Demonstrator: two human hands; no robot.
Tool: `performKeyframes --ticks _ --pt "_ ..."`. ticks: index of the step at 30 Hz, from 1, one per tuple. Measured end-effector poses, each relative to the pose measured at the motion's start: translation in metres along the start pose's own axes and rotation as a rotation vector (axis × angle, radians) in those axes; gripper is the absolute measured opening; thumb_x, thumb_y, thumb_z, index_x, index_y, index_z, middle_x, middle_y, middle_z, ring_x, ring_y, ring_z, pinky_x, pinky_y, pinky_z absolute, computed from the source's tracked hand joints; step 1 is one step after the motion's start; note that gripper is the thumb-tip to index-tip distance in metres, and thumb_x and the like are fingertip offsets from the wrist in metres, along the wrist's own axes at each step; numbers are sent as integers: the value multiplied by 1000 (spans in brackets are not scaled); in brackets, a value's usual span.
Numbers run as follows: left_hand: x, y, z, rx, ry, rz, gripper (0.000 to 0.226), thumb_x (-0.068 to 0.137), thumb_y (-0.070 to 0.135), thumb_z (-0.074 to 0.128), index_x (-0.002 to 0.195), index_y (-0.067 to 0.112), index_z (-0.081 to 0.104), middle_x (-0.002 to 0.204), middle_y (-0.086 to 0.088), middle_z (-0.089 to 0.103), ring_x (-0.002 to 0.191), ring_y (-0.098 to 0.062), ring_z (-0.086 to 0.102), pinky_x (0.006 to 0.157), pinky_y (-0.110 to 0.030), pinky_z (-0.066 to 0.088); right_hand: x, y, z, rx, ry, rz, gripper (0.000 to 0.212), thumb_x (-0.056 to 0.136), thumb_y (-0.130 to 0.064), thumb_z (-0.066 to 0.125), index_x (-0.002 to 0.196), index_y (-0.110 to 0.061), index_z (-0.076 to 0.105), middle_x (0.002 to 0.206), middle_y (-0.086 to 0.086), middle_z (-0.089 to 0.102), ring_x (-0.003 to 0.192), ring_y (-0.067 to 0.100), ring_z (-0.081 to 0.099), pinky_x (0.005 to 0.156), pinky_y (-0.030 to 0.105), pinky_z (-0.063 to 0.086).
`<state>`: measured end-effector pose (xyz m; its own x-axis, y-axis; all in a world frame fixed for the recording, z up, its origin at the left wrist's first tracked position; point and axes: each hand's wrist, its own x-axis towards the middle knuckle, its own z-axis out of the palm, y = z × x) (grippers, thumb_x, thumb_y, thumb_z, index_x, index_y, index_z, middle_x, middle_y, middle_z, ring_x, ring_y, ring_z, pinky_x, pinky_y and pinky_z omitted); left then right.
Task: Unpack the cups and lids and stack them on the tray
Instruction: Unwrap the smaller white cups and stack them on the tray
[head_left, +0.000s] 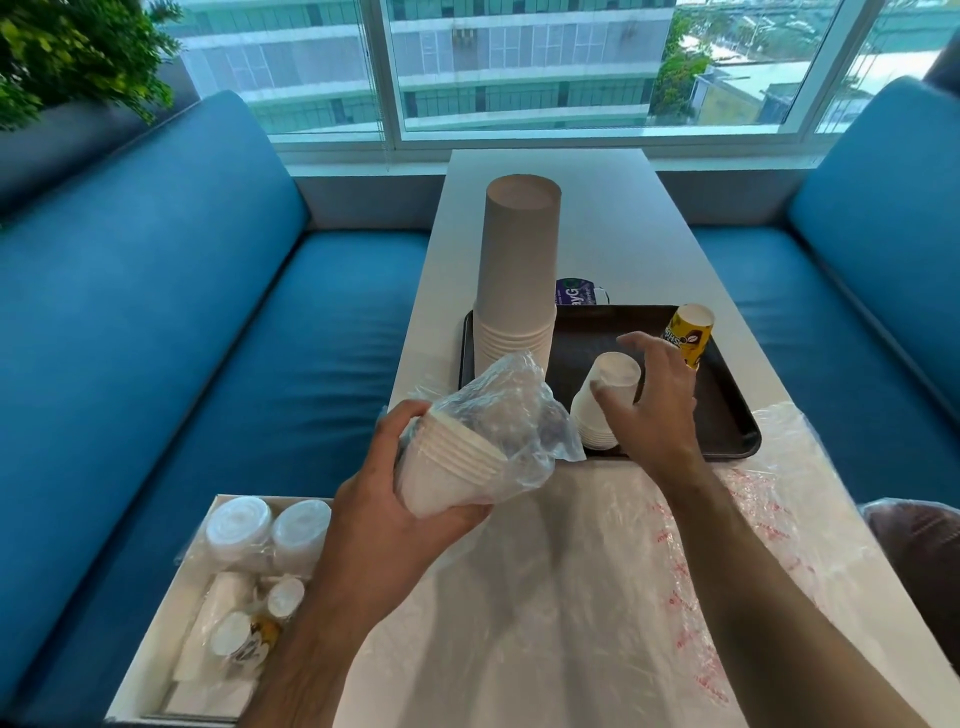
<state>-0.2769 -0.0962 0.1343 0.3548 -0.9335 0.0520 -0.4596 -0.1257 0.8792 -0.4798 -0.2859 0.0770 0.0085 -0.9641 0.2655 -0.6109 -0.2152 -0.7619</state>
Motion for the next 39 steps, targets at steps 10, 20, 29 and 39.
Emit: performKeyframes --ticks 10,20,29,39 --pt "-2 0 0 54 -9 -34 79 62 51 88 111 69 30 107 36 50 95 1 58 69 -11 45 -31 -84 -46 407 -675 -131 12 90 -23 70 100 -23 77 89 -12 75 86 11 71 77 23 57" --pt "-7 -3 0 100 -8 -35 84 60 52 90 122 60 34 109 27 58 93 -1 60 73 -20 53 -34 -96 -37 302 -948 -256 15 85 -22 78 101 -23 79 98 -9 76 95 16 69 91 36 57" --pt "-8 -5 0 131 -25 -53 82 64 51 89 119 63 29 106 30 55 92 1 59 71 -17 48 -41 -94 -33 329 -946 -290 13 88 -20 76 100 -16 79 97 -6 74 96 15 69 89 27 56" --pt "-9 -4 0 146 -23 -85 86 65 54 87 130 56 31 120 16 59 100 -8 60 88 -36 56 -39 -95 -37 348 -836 -255 8 91 -18 73 87 -24 76 87 -20 65 84 5 62 80 35 50"
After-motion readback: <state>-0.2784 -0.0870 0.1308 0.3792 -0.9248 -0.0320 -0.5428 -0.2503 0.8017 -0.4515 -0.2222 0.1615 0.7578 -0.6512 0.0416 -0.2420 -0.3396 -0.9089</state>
